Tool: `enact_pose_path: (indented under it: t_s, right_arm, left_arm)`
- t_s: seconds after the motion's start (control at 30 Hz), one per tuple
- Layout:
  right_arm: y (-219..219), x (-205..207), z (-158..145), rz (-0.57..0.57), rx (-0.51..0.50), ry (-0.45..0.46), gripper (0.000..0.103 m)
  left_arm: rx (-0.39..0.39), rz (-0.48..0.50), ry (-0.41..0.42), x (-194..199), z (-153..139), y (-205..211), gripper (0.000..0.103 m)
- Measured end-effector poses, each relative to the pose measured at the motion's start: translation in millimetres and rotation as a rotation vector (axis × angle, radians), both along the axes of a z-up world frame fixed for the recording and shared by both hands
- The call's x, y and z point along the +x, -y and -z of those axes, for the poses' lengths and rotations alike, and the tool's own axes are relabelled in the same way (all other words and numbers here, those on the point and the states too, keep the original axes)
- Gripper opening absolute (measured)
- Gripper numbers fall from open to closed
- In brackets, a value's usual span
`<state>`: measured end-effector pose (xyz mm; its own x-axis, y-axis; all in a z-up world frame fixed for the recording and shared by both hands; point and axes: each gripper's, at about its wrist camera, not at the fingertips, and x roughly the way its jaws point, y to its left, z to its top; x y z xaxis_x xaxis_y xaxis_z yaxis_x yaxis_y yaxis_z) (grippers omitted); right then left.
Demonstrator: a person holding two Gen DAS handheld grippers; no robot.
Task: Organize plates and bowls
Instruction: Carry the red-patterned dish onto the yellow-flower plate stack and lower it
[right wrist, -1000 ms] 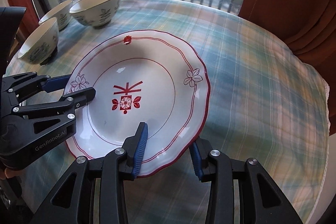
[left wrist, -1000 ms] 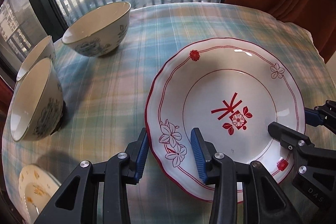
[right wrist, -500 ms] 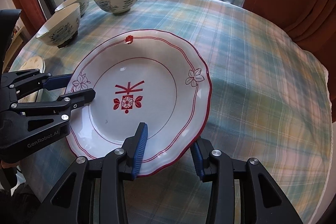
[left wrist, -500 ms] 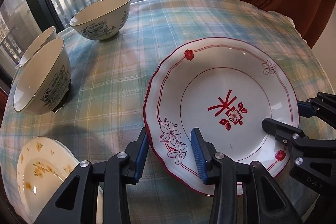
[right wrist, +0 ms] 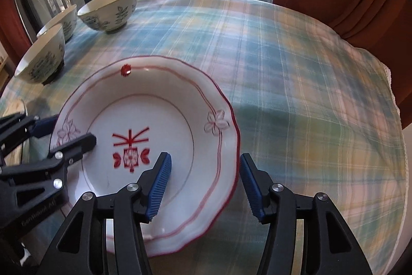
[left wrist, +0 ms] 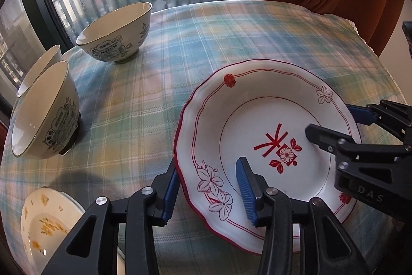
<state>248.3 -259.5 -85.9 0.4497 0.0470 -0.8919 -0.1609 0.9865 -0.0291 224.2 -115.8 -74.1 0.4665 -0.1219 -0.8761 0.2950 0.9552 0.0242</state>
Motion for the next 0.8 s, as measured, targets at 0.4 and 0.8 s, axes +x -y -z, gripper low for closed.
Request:
enact_pose_path:
  t_s: [0.4,0.8]
  right_arm:
    - [-11,-4,-7,0.078,-0.026,0.003,0.06]
    - [-36,-34,-44,0.076,-0.039,0.1,0.06]
  left_arm:
    - [-0.011,-0.01,0.001,-6,-8,-1,0.044]
    - [-0.064,-0.048,0.094,-27,-41,-33,0.044]
